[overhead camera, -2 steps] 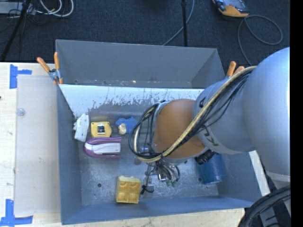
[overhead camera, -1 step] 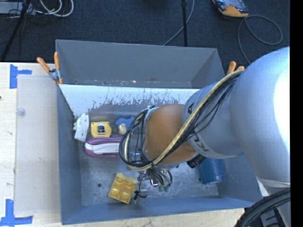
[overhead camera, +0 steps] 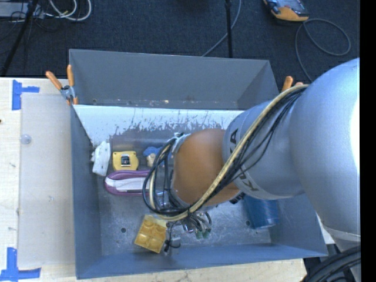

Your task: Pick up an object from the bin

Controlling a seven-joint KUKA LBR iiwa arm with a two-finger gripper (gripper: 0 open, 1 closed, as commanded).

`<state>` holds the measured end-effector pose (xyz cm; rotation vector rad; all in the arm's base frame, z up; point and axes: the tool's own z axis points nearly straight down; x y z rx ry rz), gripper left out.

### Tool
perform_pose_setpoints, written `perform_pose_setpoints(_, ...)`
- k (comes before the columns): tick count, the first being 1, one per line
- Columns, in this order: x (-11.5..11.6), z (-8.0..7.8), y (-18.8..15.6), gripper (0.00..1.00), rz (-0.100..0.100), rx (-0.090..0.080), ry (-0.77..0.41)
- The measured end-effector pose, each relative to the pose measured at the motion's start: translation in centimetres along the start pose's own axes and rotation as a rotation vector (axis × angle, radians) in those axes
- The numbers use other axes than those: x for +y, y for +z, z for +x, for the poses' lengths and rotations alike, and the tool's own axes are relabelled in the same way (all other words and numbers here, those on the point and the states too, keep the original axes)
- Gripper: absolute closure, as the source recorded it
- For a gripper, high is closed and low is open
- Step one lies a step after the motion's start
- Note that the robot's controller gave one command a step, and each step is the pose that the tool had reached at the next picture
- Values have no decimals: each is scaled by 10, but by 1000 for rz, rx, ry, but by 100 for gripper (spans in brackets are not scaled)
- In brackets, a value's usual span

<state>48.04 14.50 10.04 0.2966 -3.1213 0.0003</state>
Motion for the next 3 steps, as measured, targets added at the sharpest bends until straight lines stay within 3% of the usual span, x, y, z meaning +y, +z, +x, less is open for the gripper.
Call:
perform_pose_setpoints(1,17,-3,23,0,1,-22,-28)
perform_pose_setpoints(2,6,5,29,100,-1,-12,76)
perform_pose_setpoints(3,6,5,29,100,-1,-12,76)
